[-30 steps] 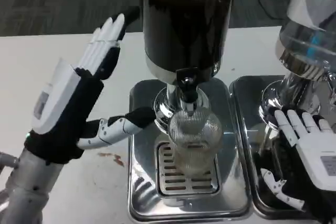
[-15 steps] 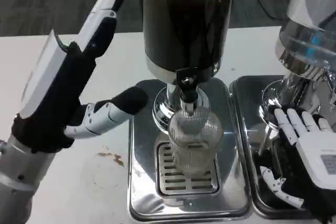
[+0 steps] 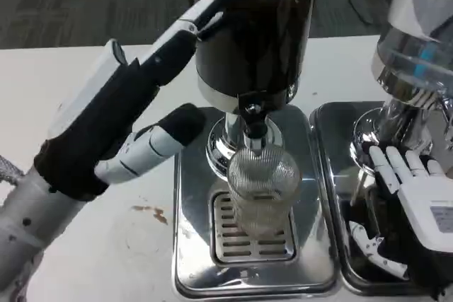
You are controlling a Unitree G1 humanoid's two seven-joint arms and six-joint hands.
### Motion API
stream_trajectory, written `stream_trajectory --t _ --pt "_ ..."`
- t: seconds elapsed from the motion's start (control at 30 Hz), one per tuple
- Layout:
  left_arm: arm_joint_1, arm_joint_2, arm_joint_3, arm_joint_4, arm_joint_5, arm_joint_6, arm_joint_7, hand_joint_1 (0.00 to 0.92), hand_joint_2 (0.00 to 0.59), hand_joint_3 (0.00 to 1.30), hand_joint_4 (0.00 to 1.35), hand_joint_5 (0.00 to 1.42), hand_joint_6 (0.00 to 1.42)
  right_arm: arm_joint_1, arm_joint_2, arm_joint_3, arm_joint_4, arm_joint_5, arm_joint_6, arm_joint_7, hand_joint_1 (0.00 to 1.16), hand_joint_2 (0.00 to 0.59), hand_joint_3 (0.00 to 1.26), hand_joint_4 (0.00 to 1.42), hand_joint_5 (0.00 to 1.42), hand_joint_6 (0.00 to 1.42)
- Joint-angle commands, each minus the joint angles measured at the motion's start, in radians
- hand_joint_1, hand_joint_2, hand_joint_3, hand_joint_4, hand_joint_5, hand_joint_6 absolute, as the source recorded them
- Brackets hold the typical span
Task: Grasp the cup under the faucet to collect the drink, then remove the cup.
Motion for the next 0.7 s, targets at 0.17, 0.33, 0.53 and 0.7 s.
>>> stream_trajectory --t 0.17,0.33,0.53,0.7 --pt "-0.025 -0.030 -0.011 0.001 -0.092 0.091 -0.172 0.000 0.213 0.10 0.00 0.14 0.10 -0.001 0.020 0.005 0.012 0.003 0.006 -0.029 0.34 0.440 0.00 0.00 0.00 0.00" --pt "-0.029 -0.048 -0.010 0.010 -0.124 0.152 -0.257 0.000 0.235 0.11 0.00 0.14 0.11 0.004 0.034 0.011 0.014 -0.007 0.009 -0.037 0.33 0.439 0.00 0.00 0.00 0.00" --pt "-0.033 -0.021 0.014 0.028 -0.080 0.165 -0.332 0.000 0.188 0.12 0.00 0.09 0.07 -0.004 0.038 0.016 0.016 -0.005 0.015 -0.033 0.33 0.439 0.00 0.00 0.00 0.00" --pt "-0.035 -0.023 0.017 0.034 -0.075 0.174 -0.364 0.000 0.200 0.12 0.00 0.08 0.06 -0.006 0.040 0.014 0.016 -0.001 0.020 -0.033 0.33 0.439 0.00 0.00 0.00 0.00"
